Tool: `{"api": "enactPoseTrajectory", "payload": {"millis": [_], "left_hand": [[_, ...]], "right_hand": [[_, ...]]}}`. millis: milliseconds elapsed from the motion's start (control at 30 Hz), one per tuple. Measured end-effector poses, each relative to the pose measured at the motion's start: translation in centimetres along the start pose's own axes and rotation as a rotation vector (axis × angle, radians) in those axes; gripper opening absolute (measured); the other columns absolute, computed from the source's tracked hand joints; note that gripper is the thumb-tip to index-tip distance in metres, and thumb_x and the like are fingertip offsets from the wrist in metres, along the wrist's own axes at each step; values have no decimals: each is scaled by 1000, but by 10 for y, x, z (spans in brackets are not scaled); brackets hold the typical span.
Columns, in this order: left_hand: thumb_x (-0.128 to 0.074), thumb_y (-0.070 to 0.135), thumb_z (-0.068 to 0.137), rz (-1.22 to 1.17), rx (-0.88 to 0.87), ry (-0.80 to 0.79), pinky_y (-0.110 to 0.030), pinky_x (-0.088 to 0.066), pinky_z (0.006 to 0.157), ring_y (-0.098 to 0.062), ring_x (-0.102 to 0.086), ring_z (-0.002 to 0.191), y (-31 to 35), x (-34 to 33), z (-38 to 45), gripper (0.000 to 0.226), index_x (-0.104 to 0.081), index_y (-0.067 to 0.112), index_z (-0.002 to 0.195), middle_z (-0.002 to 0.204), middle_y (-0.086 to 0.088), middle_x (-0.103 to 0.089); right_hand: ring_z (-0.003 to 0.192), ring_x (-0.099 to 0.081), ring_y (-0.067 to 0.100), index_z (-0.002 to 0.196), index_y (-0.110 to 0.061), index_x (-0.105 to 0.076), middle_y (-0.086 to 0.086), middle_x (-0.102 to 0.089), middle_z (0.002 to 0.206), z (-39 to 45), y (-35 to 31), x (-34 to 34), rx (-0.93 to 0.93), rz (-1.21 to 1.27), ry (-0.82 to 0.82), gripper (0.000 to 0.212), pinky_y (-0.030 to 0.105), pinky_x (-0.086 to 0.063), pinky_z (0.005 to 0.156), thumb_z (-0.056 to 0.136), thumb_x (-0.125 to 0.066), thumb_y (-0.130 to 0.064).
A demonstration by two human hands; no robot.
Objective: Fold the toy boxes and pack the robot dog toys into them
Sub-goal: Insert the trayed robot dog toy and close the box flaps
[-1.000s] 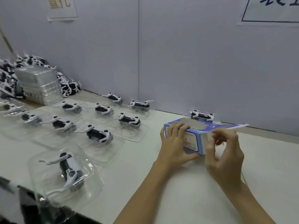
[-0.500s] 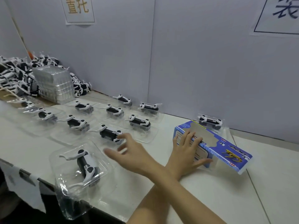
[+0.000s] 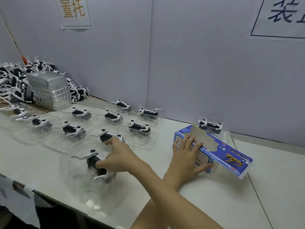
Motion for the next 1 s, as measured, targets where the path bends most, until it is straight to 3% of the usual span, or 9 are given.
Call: {"api": "enactPoseTrajectory", "payload": {"millis": [200,267,333,400,533,633,700,867,1000], "left_hand": [[-61,79,83,69,154,-87,-54,3,124,-18,2,160,11,0,10,83,-42,29,146,168,5,-21],[-67,59,88,67,155,-31,-51,-14,123,-22,-22,156,11,0,11,65,-52,27,142,160,3,-39],[-71,28,83,111,6,215,-52,-41,103,-26,-62,124,7,2,8,33,-72,21,116,124,1,-68],[-67,18,75,164,-108,402,-54,-52,89,-27,-72,101,1,0,3,24,-77,18,97,103,-1,-75],[-62,41,82,60,114,163,-49,-43,97,-24,-45,140,-2,3,10,40,-64,24,119,141,2,-54],[-66,8,83,-99,104,211,-43,-49,93,-21,-47,142,-4,4,18,41,-69,18,123,137,4,-59],[-60,-7,81,-282,166,229,-37,-45,106,-16,-40,149,-4,4,23,49,-71,14,124,139,4,-61],[-50,3,76,-637,344,305,-17,-32,117,1,-35,146,-7,10,23,52,-71,25,118,138,9,-60],[-48,2,79,-782,416,398,-39,-38,118,-12,-47,142,-8,18,27,47,-73,19,115,134,4,-66]], "right_hand": [[76,-68,12,131,-29,-61,3,-71,99,-20,39,91,11,455,229,53,20,-52,59,82,-82,-25],[69,-69,8,128,-29,-62,2,-73,92,-33,62,130,-12,486,368,49,17,-51,55,84,-81,-22],[66,-70,4,127,-28,-63,2,-75,91,-51,89,165,-57,489,492,46,19,-56,59,84,-79,-21],[73,-74,7,126,-28,-64,5,-74,98,-70,118,194,-96,515,575,43,28,-61,65,86,-78,-21],[112,-70,25,130,-22,-67,9,-70,123,-112,184,230,-112,596,676,34,38,-57,85,96,-70,-24],[100,-70,33,134,-12,-63,18,-68,122,-136,224,232,-108,817,640,33,45,-57,83,105,-58,-26],[88,-70,34,132,-7,-63,22,-68,112,-148,244,225,-97,871,579,34,47,-58,76,102,-59,-24],[98,-77,29,122,-32,-73,11,-78,112,-166,252,215,-104,706,501,45,33,-60,69,80,-81,-45],[110,-72,40,135,-26,-64,17,-73,123,-171,251,221,-50,692,393,57,43,-61,82,86,-79,-51]]}}
Point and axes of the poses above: each hand's wrist, its own z-axis towards the middle knuckle, its own x-axis out of the back of the hand, y = z × x, the point moved 1 cm from there along z, towards the middle knuckle
